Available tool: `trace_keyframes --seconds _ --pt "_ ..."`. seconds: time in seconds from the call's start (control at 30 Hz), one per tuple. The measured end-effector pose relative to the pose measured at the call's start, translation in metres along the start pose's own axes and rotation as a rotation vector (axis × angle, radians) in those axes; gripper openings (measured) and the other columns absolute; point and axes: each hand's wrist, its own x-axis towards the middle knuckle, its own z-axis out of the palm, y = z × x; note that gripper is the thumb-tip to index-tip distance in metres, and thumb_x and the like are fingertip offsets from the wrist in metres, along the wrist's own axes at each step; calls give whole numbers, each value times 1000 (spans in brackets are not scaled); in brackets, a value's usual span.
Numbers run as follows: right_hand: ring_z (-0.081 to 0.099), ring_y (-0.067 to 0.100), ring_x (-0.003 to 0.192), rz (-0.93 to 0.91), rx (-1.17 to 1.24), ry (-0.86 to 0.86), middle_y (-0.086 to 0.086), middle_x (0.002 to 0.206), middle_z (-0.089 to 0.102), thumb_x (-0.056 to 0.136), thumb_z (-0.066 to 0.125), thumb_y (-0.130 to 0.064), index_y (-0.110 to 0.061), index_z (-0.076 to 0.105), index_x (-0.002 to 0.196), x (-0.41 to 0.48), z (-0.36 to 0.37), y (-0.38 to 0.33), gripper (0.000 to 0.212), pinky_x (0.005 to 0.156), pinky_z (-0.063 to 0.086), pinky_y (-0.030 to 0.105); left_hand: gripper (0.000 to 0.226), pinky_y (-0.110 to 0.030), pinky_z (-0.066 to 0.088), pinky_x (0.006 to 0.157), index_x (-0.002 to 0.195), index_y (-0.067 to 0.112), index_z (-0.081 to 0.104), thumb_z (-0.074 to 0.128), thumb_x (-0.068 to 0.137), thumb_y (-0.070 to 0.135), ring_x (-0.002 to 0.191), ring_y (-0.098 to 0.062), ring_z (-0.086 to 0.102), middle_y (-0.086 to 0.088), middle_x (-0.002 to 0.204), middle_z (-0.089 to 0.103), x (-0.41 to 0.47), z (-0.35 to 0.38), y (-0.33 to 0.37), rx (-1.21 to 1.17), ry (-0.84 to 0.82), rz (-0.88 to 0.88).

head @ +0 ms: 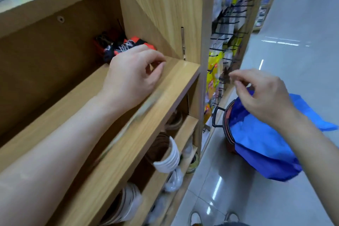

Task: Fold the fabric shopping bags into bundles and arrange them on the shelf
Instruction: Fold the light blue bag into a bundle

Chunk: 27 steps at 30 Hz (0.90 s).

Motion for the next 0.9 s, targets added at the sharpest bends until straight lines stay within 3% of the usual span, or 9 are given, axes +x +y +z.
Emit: trace_keyframes --seconds 0.1,0.2,0.37,0.5,0.67,0.8,0.9 --pt "65 29 80 77 -163 -123 5 90 70 90 49 -22 -14 69 108 -31 -20 42 28 69 54 40 19 -38 56 67 98 12 73 57 91 20 79 -25 67 -5 86 69 10 10 36 0 -108 216" --pt "64 33 83 193 -301 -285 8 86 67 88 61 -10 -13 70 108 -65 -36 90 21 66 52 40 15 -38 54 58 92 13 71 58 85 17 73 -31 66 -5 79 65 20 37 72 24 -211 377" --pt "59 27 106 484 -355 -490 3 112 63 93 57 -23 -20 62 125 -125 -67 172 32 84 49 41 24 -42 55 59 90 18 71 50 78 18 80 -32 66 -2 83 66 49 116 133 -18 -436 434" --pt "54 28 116 665 -312 -514 6 122 61 91 62 -27 -22 57 133 -172 -88 247 42 90 47 41 30 -43 54 62 91 17 72 46 76 19 81 -32 66 -4 84 69 64 217 182 -124 -550 314" --pt "54 35 118 969 -185 -541 13 131 58 87 70 -30 -20 49 140 -227 -89 341 57 96 46 44 26 -37 50 75 105 19 71 54 87 14 96 -30 63 -6 100 70 37 376 233 -201 -783 82" --pt "56 30 120 1207 30 -501 12 135 56 90 66 -21 -17 43 145 -269 -56 399 60 99 42 38 29 -37 47 84 101 13 74 51 83 11 100 -34 60 -13 98 68 -5 494 260 -274 -974 -79" --pt "59 26 115 1401 199 -422 10 133 58 89 64 -13 -15 46 140 -292 -17 432 54 99 43 35 33 -35 42 95 113 14 70 55 85 9 111 -33 56 -13 111 65 -35 564 279 -291 -1077 -170"
